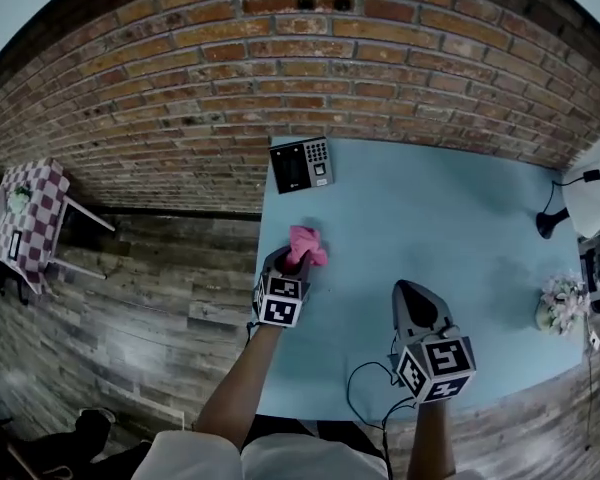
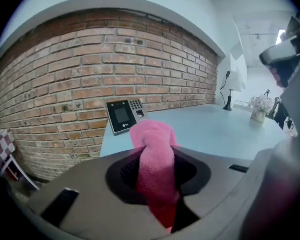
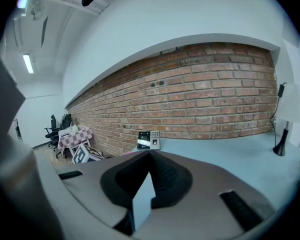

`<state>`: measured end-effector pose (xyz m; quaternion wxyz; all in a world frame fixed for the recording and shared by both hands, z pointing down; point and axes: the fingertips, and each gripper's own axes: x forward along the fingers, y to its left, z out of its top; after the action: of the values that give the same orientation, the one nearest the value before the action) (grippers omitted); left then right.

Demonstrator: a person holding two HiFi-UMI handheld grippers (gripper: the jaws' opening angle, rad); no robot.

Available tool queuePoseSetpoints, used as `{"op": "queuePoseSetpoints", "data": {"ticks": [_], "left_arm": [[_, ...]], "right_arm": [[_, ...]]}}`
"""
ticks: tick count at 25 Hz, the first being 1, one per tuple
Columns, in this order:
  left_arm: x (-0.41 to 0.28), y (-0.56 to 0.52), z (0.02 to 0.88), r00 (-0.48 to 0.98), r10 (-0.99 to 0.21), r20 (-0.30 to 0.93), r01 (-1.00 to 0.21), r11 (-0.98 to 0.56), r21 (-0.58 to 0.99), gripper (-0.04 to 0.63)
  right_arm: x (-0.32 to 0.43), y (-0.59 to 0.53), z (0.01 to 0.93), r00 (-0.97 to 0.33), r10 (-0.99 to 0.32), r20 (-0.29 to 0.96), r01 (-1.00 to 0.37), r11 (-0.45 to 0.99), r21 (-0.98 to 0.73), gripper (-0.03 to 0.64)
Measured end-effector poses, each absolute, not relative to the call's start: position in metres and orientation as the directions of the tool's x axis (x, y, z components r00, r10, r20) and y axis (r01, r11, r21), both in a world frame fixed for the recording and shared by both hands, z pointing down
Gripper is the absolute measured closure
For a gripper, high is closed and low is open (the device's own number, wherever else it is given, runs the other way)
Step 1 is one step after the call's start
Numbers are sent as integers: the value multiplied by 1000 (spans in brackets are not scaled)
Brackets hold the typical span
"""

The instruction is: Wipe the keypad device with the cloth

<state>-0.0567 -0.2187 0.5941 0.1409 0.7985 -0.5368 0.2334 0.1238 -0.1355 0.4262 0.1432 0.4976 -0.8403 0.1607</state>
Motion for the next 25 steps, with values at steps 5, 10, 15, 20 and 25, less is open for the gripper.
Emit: {"op": "queuePoseSetpoints", "data": {"ticks": [5,10,15,20,25], "left_arm": [[-71,-159,539,285,-848,447,-949,-315,7,462],[-86,-100,484,238,-894,380,-963,-268,-26,460],[-106,-54,445,201,-918,342,-968,-240,-76,460],[-118,-22,394,217,-939,266,-966,-246,-83,459],[-113,10,335,246,-955,168,-950,-272,-152,459]], "right_arm": [[121,-112,393,-505,-792,342,-859,500,-110,612],[105,-83,369,-563,-769,303,-821,564,-93,612],[89,-58,348,-600,-751,274,-787,616,-36,612],[71,-35,321,-617,-745,253,-751,654,96,612],[59,-2,291,-644,-737,204,-738,669,89,612]]}}
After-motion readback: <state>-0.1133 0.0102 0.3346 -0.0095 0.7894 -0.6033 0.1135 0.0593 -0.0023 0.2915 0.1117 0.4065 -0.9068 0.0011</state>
